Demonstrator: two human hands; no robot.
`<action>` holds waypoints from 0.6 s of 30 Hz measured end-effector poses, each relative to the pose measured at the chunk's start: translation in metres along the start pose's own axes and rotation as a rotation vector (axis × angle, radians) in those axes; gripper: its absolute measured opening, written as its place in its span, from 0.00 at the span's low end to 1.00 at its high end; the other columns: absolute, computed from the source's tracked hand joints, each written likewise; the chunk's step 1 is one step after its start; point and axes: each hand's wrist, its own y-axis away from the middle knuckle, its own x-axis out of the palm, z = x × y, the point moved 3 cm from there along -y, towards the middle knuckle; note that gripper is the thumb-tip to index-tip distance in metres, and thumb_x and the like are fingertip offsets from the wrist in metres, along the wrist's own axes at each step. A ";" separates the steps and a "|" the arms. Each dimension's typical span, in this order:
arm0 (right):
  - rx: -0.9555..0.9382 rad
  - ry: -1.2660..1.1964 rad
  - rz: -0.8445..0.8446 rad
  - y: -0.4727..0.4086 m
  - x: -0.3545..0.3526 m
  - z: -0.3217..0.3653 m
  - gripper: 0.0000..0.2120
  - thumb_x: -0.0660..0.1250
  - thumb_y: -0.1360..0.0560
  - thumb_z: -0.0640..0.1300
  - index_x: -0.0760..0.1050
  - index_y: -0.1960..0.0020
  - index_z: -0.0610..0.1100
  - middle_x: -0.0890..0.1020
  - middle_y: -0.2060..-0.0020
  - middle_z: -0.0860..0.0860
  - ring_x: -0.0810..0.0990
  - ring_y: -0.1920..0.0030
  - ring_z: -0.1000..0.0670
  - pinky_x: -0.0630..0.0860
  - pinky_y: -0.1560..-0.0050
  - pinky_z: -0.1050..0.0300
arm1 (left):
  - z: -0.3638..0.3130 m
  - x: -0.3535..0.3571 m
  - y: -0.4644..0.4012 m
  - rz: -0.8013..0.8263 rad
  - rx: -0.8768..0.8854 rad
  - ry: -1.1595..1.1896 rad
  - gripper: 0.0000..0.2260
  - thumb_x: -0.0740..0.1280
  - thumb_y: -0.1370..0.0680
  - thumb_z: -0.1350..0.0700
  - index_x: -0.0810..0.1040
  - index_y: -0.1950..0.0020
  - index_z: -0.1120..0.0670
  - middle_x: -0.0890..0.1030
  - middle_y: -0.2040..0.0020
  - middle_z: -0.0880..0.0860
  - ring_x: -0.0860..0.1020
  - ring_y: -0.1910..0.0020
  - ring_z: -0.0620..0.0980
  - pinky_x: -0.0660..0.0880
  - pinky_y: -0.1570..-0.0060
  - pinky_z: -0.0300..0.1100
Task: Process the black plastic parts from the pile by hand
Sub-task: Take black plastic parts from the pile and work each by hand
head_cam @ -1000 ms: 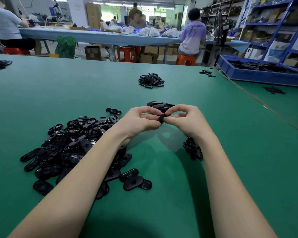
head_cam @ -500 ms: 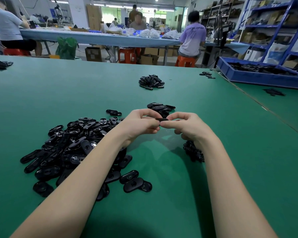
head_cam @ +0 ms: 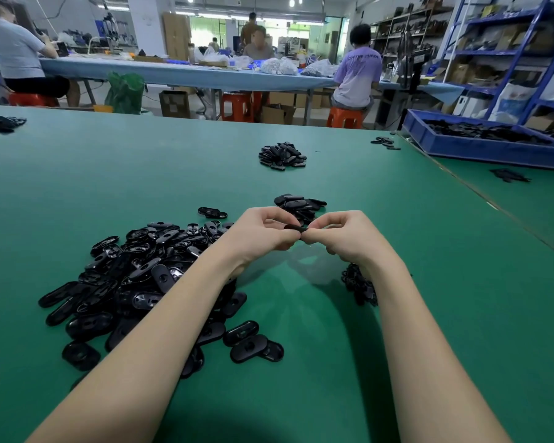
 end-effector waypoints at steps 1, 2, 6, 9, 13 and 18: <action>-0.003 0.001 -0.005 -0.001 0.000 0.000 0.04 0.78 0.32 0.47 0.83 0.63 0.50 0.75 0.75 0.60 0.68 0.79 0.60 0.62 0.78 0.70 | 0.001 0.000 0.000 -0.003 0.004 0.004 0.05 0.72 0.24 0.66 0.82 0.52 0.56 0.83 0.57 0.57 0.79 0.60 0.49 0.79 0.47 0.41; -0.007 -0.003 -0.010 -0.001 0.001 -0.001 0.05 0.78 0.32 0.47 0.83 0.64 0.49 0.74 0.77 0.61 0.68 0.79 0.61 0.62 0.79 0.71 | 0.001 0.000 -0.001 -0.008 0.008 0.008 0.06 0.72 0.24 0.66 0.83 0.52 0.56 0.83 0.57 0.57 0.79 0.60 0.49 0.79 0.47 0.41; -0.016 -0.025 -0.041 0.000 0.002 -0.002 0.04 0.78 0.32 0.47 0.84 0.64 0.49 0.75 0.78 0.61 0.70 0.78 0.62 0.62 0.79 0.72 | 0.003 -0.001 -0.002 -0.011 0.003 0.019 0.06 0.72 0.25 0.66 0.84 0.52 0.56 0.84 0.56 0.58 0.79 0.62 0.48 0.80 0.51 0.37; -0.006 -0.030 -0.052 0.000 0.003 -0.002 0.05 0.78 0.33 0.49 0.85 0.63 0.49 0.82 0.69 0.59 0.74 0.71 0.63 0.65 0.75 0.72 | 0.004 -0.001 -0.003 -0.013 -0.019 0.021 0.06 0.72 0.25 0.66 0.84 0.53 0.56 0.85 0.56 0.59 0.80 0.61 0.48 0.80 0.49 0.39; -0.021 -0.052 -0.078 -0.001 0.007 -0.002 0.06 0.79 0.33 0.48 0.83 0.65 0.49 0.80 0.73 0.61 0.73 0.74 0.65 0.65 0.76 0.73 | 0.003 -0.001 -0.005 -0.038 -0.025 -0.002 0.06 0.72 0.25 0.66 0.84 0.55 0.55 0.85 0.61 0.55 0.81 0.63 0.47 0.81 0.50 0.39; -0.049 -0.025 -0.094 0.000 0.010 -0.001 0.07 0.79 0.33 0.48 0.82 0.65 0.48 0.75 0.79 0.63 0.71 0.78 0.63 0.63 0.78 0.73 | 0.005 0.001 -0.005 -0.075 -0.020 -0.057 0.05 0.72 0.25 0.64 0.83 0.56 0.54 0.84 0.65 0.52 0.79 0.66 0.46 0.79 0.57 0.35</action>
